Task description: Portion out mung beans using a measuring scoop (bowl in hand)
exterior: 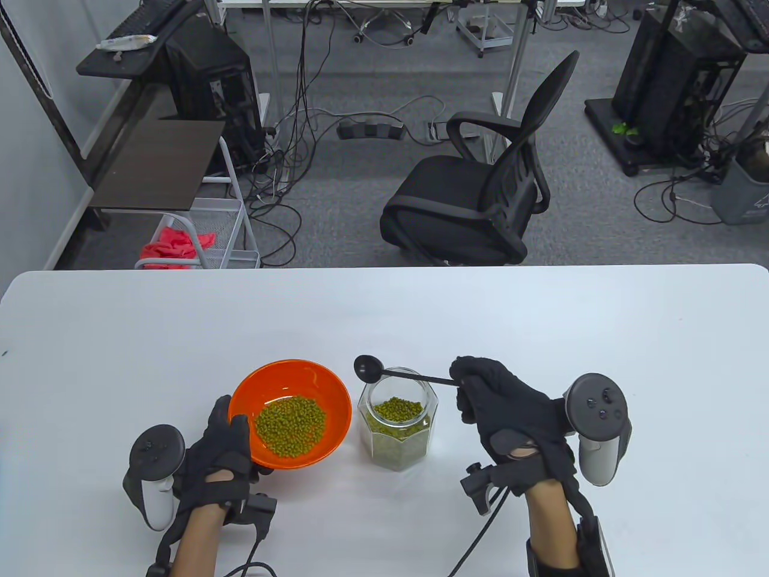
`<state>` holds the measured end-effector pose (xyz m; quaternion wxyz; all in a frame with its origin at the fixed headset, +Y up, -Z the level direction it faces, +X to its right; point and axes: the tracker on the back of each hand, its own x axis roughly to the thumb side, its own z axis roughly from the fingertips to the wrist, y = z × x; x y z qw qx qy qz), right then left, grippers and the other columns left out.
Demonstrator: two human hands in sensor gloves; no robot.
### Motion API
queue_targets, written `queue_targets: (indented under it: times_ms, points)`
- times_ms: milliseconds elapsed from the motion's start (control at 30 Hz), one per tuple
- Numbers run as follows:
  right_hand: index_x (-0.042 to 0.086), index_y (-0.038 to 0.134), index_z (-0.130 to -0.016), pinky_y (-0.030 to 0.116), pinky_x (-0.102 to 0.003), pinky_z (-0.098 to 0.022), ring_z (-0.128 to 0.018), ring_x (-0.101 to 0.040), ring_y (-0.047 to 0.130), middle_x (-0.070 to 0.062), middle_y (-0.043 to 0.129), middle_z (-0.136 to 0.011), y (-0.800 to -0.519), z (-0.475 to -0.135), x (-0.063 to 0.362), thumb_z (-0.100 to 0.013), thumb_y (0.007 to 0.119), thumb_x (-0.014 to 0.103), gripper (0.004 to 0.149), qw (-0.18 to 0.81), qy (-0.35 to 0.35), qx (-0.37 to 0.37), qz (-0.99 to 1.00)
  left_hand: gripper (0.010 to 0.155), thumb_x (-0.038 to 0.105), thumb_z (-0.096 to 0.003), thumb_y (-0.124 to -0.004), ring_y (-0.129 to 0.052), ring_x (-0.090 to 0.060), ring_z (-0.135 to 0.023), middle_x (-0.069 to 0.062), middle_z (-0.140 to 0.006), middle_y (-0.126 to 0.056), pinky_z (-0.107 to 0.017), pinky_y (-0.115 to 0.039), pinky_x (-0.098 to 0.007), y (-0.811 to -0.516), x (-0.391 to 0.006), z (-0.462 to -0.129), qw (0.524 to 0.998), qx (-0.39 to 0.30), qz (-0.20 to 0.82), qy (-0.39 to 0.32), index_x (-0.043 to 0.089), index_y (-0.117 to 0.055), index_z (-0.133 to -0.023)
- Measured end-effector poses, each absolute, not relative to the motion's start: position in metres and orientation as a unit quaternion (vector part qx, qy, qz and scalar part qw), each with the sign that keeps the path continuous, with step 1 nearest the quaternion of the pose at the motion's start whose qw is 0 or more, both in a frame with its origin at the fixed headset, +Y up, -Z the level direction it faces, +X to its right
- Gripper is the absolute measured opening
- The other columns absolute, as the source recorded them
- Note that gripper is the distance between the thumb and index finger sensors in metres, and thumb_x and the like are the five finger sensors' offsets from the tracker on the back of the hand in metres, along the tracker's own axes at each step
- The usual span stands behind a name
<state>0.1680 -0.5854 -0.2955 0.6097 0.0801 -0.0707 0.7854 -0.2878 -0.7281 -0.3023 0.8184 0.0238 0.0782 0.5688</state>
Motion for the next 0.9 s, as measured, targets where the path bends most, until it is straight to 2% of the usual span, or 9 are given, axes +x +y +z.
queue_targets:
  times_ms: [167, 400, 600, 900]
  points:
    - [0.009, 0.083, -0.084, 0.074, -0.061, -0.043, -0.038, -0.031, 0.094, -0.021, 0.092, -0.058, -0.579, -0.291, 0.174, -0.048, 0.076, 0.024, 0.039, 0.559, -0.080, 0.062, 0.823, 0.066, 0.042, -0.0561, -0.059, -0.114, -0.020, -0.025, -0.019, -0.094, -0.071, -0.014, -0.097, -0.022, -0.728, -0.288, -0.302, 0.819, 0.024, 0.568, 0.078, 0.006, -0.042, -0.108]
    - [0.009, 0.083, -0.084, 0.073, -0.061, -0.043, -0.038, -0.031, 0.094, -0.021, 0.091, -0.058, -0.581, -0.294, 0.167, -0.048, 0.076, 0.023, 0.039, 0.505, -0.046, 0.053, 0.861, 0.066, 0.042, -0.0560, -0.059, -0.114, -0.020, -0.025, -0.019, -0.094, -0.071, -0.014, -0.097, -0.022, -0.728, -0.288, -0.302, 0.819, 0.024, 0.568, 0.079, 0.006, -0.042, -0.108]
    - [0.009, 0.083, -0.084, 0.073, -0.061, -0.044, -0.038, -0.031, 0.094, -0.021, 0.091, -0.058, -0.589, -0.300, 0.156, -0.048, 0.076, 0.023, 0.039, 0.457, -0.033, 0.034, 0.888, 0.066, 0.042, -0.0561, -0.059, -0.114, -0.020, -0.025, -0.019, -0.094, -0.071, -0.014, -0.097, -0.022, -0.728, -0.288, -0.302, 0.820, 0.025, 0.567, 0.077, 0.006, -0.042, -0.108]
    - [0.010, 0.082, -0.084, 0.073, -0.061, -0.044, -0.039, -0.031, 0.094, -0.021, 0.091, -0.059, -0.615, -0.315, 0.117, -0.048, 0.075, 0.024, 0.039, 0.368, -0.015, 0.032, 0.929, 0.066, 0.042, -0.0561, -0.059, -0.114, -0.020, -0.025, -0.019, -0.094, -0.071, -0.014, -0.097, -0.022, -0.728, -0.288, -0.302, 0.820, 0.025, 0.567, 0.076, 0.006, -0.042, -0.108]
